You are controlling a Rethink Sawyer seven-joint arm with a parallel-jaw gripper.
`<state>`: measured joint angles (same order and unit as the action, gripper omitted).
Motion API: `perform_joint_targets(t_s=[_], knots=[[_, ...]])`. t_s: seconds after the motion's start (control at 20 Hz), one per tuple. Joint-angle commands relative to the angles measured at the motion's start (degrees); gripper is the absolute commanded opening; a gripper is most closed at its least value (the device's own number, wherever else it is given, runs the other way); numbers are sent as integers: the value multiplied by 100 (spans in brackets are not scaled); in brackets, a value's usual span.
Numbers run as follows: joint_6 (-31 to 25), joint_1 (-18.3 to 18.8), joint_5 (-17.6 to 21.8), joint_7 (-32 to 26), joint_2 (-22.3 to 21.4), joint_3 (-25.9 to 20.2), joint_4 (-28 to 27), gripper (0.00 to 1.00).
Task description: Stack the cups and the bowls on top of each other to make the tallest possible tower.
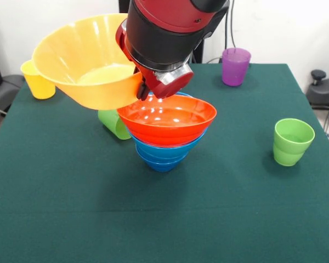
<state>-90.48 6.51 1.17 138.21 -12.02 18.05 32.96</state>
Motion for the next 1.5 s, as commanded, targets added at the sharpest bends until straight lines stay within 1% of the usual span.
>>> perform_joint_targets(t_s=[0.05, 0.95, 1.5], knots=[[-479, -139, -76, 644, -30, -196, 286, 0], [-429, -250, -128, 737, -41, -94, 365, 0], [-326, -397, -258, 863, -73, 22, 533, 0]])
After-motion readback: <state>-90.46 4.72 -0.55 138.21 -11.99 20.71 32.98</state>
